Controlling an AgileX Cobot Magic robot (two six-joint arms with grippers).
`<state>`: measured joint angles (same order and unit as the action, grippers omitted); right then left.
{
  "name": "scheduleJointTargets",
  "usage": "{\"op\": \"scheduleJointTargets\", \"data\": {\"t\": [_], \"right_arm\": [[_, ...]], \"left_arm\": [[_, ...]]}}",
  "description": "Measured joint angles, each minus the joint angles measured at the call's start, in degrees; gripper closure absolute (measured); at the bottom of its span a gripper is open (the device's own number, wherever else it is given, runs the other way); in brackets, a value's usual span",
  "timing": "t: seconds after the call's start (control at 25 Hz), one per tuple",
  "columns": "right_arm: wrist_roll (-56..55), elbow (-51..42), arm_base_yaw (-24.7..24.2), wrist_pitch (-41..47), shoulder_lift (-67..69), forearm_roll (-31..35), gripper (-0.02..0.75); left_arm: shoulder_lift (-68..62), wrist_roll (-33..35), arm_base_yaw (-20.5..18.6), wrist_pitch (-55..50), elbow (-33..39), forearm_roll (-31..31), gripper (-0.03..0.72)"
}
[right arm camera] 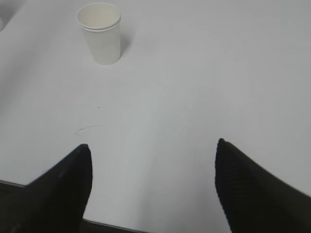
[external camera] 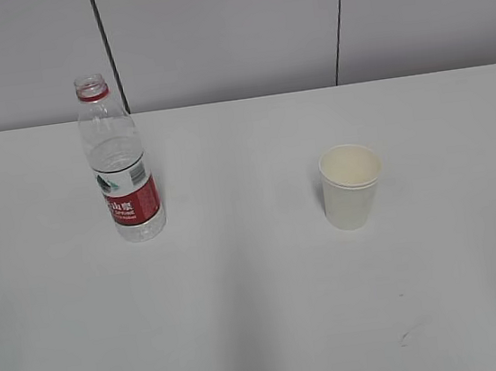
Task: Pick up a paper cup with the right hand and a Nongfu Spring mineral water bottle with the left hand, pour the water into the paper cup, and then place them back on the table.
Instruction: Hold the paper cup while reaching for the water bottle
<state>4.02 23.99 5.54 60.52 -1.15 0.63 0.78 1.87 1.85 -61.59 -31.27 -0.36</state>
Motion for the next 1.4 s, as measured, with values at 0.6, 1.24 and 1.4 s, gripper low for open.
{"op": "scheduleJointTargets", "data": {"t": [0.6,1.24,1.4], "right_arm": [[0.0,2.2,0.0,-26.8,3.7,-3.7,0.156],[0.1,2.2,0.0,-61.6,36.7,-5.1,0.156],[0.0,1.0,0.0,-72.1,43.4,-5.1,0.156]], "left_arm": [[-1.1,0.0,0.0,0.4,-0.2,-0.2,0.224],[-12.9,2.1,0.0,50.7,12.1,-7.5,0.224],[-15.8,2.3,0.0,62.0,18.2,-7.8,0.224]]}}
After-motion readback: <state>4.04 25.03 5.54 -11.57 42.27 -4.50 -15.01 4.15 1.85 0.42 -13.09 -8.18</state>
